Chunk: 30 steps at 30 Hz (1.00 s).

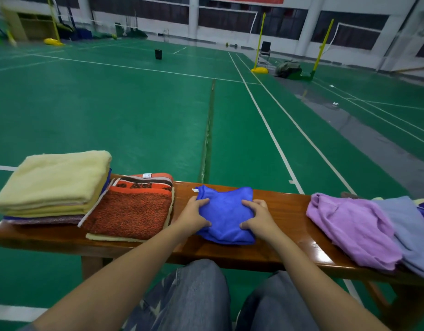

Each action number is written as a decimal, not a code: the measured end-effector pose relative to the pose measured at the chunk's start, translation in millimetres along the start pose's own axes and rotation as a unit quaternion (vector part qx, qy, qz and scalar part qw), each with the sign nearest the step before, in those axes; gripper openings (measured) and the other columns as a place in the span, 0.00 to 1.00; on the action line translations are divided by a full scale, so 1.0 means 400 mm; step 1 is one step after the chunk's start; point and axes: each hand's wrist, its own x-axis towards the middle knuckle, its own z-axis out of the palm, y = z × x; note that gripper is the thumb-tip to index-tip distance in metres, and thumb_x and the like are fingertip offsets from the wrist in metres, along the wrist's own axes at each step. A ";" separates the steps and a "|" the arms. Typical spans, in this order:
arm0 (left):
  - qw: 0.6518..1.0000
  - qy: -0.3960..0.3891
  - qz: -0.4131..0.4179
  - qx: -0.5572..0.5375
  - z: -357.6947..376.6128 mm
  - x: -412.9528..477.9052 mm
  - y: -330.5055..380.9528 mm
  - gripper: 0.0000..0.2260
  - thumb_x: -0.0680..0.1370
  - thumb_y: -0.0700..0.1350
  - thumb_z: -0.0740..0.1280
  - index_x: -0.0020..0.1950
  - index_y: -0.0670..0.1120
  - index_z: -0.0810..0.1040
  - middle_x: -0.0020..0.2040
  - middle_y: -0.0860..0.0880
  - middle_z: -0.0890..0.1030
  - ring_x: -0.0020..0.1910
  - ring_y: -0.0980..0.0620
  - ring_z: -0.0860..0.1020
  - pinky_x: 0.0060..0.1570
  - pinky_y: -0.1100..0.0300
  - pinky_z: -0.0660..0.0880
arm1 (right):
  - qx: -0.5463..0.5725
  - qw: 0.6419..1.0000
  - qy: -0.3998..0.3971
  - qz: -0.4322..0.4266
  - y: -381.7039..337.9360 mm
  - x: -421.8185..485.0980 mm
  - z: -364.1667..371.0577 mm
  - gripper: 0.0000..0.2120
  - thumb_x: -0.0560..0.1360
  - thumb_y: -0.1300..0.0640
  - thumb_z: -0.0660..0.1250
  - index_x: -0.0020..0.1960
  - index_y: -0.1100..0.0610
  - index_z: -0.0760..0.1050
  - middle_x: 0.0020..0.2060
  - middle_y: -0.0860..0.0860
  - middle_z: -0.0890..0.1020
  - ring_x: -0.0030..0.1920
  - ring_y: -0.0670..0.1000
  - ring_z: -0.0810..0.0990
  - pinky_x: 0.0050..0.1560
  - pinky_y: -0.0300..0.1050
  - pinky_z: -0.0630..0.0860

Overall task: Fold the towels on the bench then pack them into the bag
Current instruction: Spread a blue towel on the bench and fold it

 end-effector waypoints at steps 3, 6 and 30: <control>0.999 0.009 0.034 -0.013 -0.059 -0.023 0.037 0.36 0.70 0.36 0.74 0.74 0.42 0.62 0.74 0.46 0.56 0.72 0.47 0.60 0.68 0.59 0.60 | 0.006 0.999 0.021 -0.035 -0.071 -0.003 -0.029 0.34 0.67 0.73 0.70 0.71 0.63 0.66 0.67 0.58 0.61 0.67 0.54 0.64 0.54 0.26 0.58; 0.999 0.022 0.044 -0.009 -0.155 -0.048 0.046 0.40 0.67 0.39 0.77 0.75 0.44 0.61 0.75 0.44 0.55 0.73 0.47 0.58 0.70 0.58 0.58 | 0.018 0.997 0.025 -0.067 -0.156 0.001 -0.026 0.34 0.67 0.73 0.70 0.71 0.63 0.66 0.67 0.58 0.61 0.67 0.54 0.65 0.54 0.25 0.57; 0.980 0.057 0.014 0.188 -0.379 -0.134 -0.280 0.36 0.74 0.60 0.66 0.76 0.46 0.59 0.76 0.50 0.60 0.74 0.53 0.59 0.70 0.61 0.56 | -0.120 0.967 -0.117 -0.194 -0.270 0.042 0.392 0.39 0.70 0.45 0.72 0.75 0.55 0.60 0.75 0.50 0.60 0.74 0.49 0.56 0.74 0.44 0.55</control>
